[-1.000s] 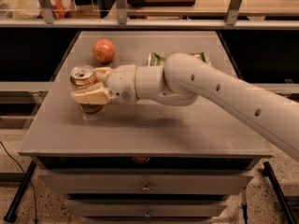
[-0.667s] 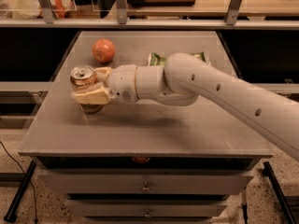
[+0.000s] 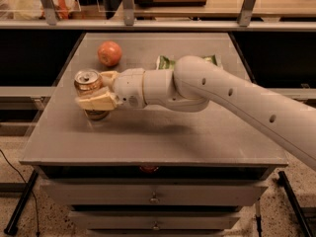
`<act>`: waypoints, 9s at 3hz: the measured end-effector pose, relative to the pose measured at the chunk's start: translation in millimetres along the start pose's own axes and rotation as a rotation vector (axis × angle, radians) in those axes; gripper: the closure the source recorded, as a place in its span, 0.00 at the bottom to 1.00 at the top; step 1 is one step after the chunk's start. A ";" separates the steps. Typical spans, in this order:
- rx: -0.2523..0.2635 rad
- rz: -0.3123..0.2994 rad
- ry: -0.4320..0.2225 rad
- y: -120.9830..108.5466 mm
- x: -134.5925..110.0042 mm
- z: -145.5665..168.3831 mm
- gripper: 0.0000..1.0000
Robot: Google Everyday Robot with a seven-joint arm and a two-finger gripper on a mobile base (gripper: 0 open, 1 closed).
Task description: Knock orange can over
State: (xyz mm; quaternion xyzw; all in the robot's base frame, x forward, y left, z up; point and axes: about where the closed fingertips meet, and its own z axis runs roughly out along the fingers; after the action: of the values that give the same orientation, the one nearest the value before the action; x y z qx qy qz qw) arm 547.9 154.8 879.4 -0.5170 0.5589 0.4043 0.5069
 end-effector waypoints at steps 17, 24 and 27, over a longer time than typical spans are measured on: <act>0.071 -0.113 0.073 0.9 -44.3 -36.5 1.00; -0.241 -0.303 1.327 2.5 51.4 -13.2 0.83; -0.191 -0.355 1.435 -20.2 53.5 -21.3 0.13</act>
Offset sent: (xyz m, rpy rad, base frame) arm -0.0288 -0.0104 0.1319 -0.1386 -0.2652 -0.0380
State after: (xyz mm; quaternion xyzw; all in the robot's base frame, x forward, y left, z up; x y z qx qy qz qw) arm 567.3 122.2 831.6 -0.7784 0.6228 -0.0739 0.0278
